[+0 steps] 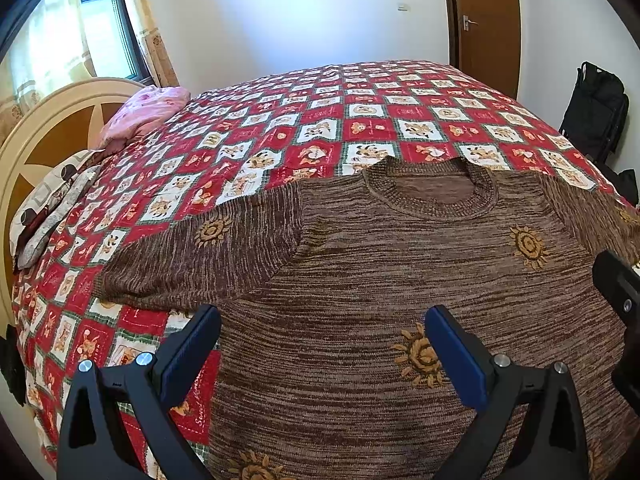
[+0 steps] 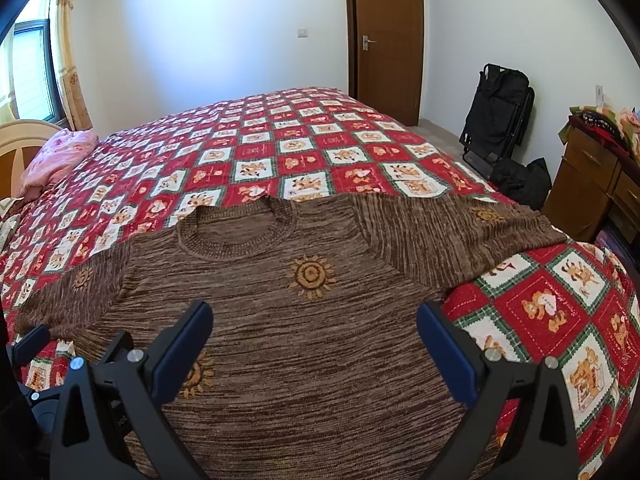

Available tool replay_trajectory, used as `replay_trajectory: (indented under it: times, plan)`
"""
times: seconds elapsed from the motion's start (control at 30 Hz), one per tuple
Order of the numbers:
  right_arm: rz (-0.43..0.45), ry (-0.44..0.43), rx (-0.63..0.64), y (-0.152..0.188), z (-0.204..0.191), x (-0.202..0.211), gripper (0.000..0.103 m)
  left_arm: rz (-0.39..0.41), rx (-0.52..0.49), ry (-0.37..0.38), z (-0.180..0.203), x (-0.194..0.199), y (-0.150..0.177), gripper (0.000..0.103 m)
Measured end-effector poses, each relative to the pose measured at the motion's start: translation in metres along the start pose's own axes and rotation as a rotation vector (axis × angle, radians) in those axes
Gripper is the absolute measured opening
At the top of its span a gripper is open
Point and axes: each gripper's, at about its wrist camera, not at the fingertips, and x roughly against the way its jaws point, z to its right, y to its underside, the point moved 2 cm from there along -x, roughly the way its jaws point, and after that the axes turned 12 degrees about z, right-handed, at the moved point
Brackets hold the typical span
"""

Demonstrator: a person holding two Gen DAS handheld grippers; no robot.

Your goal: Fold small clothes

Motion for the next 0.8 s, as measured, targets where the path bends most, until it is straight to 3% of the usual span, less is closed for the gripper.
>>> replay_trajectory:
  times: [0.37, 0.53, 0.8]
  plan:
    - [0.008, 0.008, 0.001, -0.01, 0.016, -0.005, 0.102, -0.02, 0.008, 0.047, 0.004, -0.007, -0.001, 0.102]
    - [0.021, -0.001, 0.005, -0.016, 0.025, -0.007, 0.084, -0.012, -0.01, 0.033, 0.008, -0.008, -0.004, 0.102]
    - [0.012, 0.026, -0.016, -0.022, 0.056, -0.01, 0.084, -0.005, -0.013, 0.054, 0.011, -0.01, -0.01, 0.102]
